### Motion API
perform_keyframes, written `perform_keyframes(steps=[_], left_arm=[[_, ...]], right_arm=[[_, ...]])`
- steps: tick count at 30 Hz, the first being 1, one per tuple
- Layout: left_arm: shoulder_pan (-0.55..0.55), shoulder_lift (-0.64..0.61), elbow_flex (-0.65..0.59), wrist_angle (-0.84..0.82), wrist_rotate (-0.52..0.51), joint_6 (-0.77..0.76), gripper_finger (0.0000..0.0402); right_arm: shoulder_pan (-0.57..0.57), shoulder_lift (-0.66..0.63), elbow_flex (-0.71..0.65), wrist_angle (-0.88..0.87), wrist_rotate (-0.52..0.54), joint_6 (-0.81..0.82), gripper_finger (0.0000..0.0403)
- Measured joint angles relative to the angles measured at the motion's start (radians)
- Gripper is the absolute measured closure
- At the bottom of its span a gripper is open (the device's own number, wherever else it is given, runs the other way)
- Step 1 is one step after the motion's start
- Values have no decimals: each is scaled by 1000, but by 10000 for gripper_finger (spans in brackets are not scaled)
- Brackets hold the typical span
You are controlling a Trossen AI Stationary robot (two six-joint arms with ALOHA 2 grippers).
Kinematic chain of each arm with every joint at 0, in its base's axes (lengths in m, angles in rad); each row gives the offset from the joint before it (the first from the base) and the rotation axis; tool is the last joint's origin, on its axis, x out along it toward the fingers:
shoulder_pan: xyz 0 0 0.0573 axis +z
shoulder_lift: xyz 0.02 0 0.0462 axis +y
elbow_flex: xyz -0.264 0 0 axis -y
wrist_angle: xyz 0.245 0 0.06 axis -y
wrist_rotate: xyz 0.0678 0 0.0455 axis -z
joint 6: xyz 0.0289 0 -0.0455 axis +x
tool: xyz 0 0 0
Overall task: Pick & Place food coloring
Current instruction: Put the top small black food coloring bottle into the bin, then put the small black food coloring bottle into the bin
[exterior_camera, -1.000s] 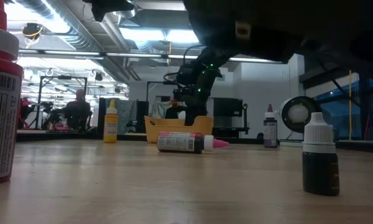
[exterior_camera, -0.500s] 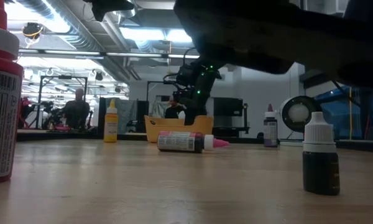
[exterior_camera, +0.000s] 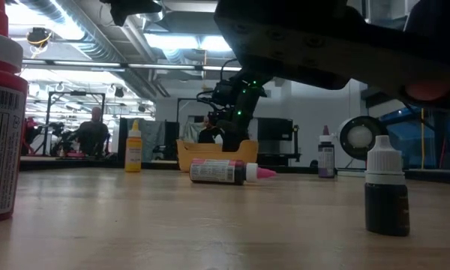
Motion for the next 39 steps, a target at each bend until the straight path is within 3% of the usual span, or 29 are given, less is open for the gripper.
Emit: perform_keyframes(steps=[15, 20, 25, 32, 39], left_arm=[[0, 0, 0, 0, 0, 0, 263], [0, 0, 0, 0, 0, 0, 263], [0, 0, 0, 0, 0, 0, 263], [0, 0, 0, 0, 0, 0, 263], [0, 0, 0, 0, 0, 0, 263]], right_arm=[[0, -13, 0, 3, 18, -22, 275], [0, -21, 88, -65, 51, -32, 274], [3, -93, 73, -84, 84, -53, 274], [5, -180, 73, -228, 81, -52, 274], [53, -279, 72, -460, -25, -93, 281]])
